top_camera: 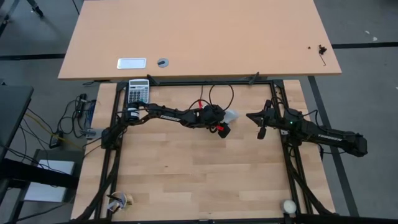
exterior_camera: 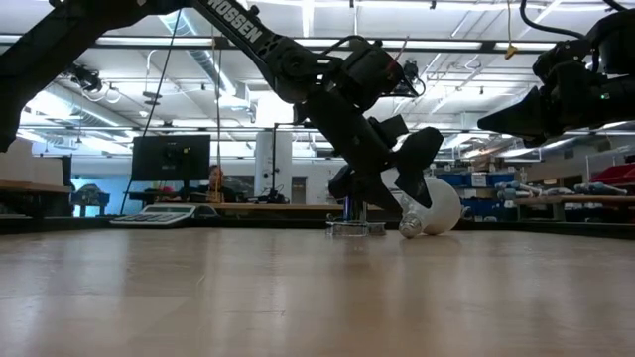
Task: Screw lightbulb
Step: Insert the lightbulb into the lamp
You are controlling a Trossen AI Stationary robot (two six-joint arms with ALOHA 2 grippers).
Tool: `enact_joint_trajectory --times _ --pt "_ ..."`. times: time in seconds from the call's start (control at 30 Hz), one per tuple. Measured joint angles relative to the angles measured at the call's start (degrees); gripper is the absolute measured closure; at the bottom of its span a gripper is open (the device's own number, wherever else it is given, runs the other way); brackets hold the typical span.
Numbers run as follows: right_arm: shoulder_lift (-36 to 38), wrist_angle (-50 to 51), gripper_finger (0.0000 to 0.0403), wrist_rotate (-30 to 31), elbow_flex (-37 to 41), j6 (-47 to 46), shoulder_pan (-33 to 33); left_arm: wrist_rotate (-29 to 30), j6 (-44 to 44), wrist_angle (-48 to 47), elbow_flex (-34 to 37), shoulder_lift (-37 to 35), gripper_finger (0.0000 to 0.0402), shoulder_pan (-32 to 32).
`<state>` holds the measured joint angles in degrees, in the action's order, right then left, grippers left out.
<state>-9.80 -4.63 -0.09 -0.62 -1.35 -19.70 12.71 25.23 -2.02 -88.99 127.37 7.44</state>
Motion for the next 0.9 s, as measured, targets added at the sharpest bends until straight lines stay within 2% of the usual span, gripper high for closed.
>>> enact_joint_trajectory --times 0.67,0.9 --pt "0.0 0.0 0.0385 0.0 0.0 0.0 0.0 0.6 -1.2 1.0 -0.1 2.4 0.0137 -0.1" --pt "0.0 0.0 0.0385 0.0 0.0 0.0 0.0 0.2 -1.3 -1.7 -0.1 2.4 0.0148 -0.1"
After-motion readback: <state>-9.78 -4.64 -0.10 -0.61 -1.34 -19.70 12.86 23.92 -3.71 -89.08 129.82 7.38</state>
